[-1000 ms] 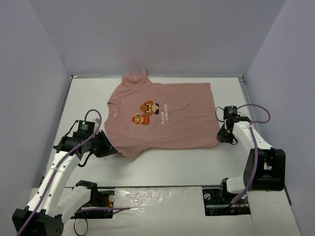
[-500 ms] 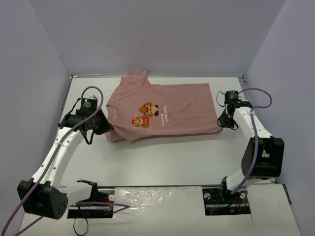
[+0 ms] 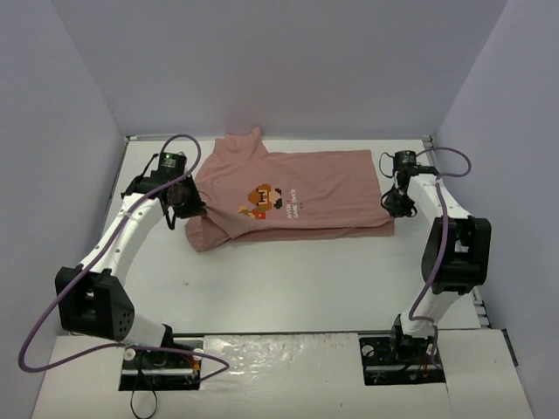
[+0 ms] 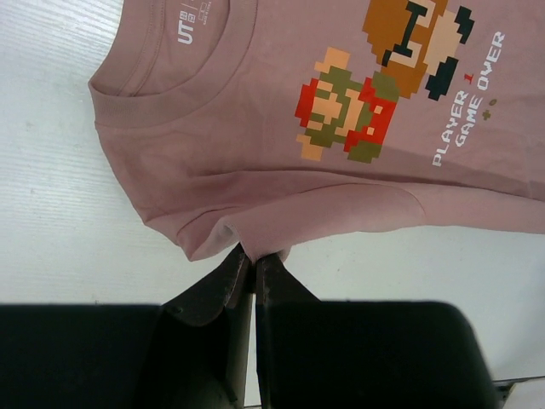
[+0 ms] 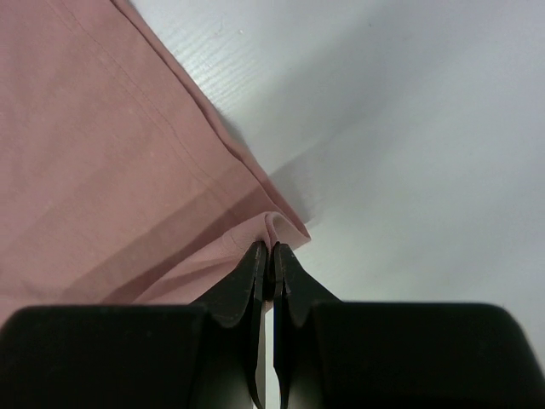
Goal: Fold and stack the t-shirts
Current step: Fold the flattened tshirt in 1/3 of the way
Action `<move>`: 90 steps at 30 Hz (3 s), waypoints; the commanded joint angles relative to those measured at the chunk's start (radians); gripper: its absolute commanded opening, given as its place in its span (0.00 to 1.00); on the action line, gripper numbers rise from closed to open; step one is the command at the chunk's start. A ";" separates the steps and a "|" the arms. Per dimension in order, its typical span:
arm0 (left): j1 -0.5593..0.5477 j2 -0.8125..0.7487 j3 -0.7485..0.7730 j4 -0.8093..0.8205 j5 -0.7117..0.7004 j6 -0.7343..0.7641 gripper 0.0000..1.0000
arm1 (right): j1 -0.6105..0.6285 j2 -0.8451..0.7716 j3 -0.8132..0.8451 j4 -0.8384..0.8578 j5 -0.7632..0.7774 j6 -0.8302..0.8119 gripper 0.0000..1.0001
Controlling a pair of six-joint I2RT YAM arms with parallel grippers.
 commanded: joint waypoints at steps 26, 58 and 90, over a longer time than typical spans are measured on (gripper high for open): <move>0.029 0.236 0.251 0.063 -0.035 0.160 0.00 | 0.031 0.199 0.246 -0.010 0.084 -0.029 0.00; 0.038 0.374 0.372 0.066 -0.009 0.252 0.00 | 0.093 0.331 0.398 -0.010 0.114 -0.059 0.02; 0.048 0.628 0.781 0.034 0.089 0.238 0.52 | 0.041 -0.068 0.091 -0.002 0.014 -0.083 0.45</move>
